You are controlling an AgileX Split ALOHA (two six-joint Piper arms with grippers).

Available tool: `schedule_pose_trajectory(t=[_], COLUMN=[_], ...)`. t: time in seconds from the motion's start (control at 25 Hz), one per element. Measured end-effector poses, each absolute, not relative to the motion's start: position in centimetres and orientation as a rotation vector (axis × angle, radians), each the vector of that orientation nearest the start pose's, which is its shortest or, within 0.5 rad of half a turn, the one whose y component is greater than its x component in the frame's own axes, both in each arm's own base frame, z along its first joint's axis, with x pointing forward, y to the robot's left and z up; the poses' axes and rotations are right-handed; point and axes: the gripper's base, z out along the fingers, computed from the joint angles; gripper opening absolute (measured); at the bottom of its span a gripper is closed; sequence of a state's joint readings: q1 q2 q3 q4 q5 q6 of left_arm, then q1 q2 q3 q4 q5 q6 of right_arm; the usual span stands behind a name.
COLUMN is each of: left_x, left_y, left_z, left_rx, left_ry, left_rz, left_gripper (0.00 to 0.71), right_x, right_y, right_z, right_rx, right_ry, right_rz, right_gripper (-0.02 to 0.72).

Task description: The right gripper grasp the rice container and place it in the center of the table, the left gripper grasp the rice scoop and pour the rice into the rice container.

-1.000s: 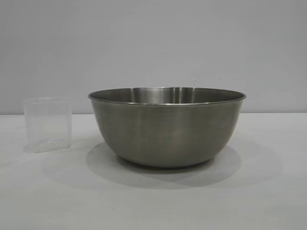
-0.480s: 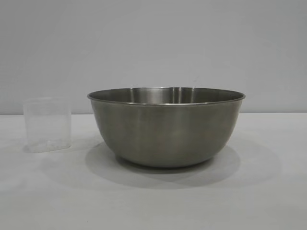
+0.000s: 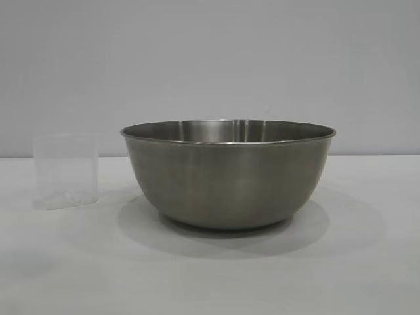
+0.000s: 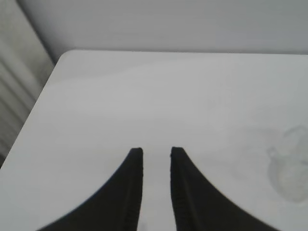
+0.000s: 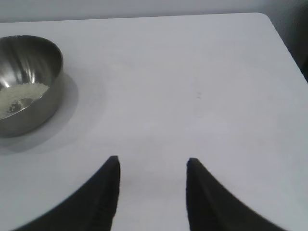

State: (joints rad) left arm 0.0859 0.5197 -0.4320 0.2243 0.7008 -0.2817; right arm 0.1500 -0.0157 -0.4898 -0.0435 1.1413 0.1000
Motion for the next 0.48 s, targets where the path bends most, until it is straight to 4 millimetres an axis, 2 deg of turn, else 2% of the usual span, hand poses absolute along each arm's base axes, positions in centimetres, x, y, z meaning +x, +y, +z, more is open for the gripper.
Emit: schedule_pose_trajectory(t=[0.12,0.28,0.48], left_x=[7.0,3.9,1.5], left_y=[1.6,0.9,0.5], left_z=[26.5,28.3,28.2], left_rx=[-0.296,-0.206,-0.132], left_ry=[2.246,2.171,2.172], left_rz=[0.107,0.073,0.087], left_gripper=[0.104,0.104,0.104], right_x=[-0.9,-0.9,-0.9], right_y=[-0.5,-0.5,-0.5], right_z=[26.8,26.8,26.8], right_rx=[-0.049,-0.049,-0.049], right_ry=[2.119,2.119,2.119], right_rz=[0.096,0.096,0.096], right_gripper=[0.270,0.270,0.270])
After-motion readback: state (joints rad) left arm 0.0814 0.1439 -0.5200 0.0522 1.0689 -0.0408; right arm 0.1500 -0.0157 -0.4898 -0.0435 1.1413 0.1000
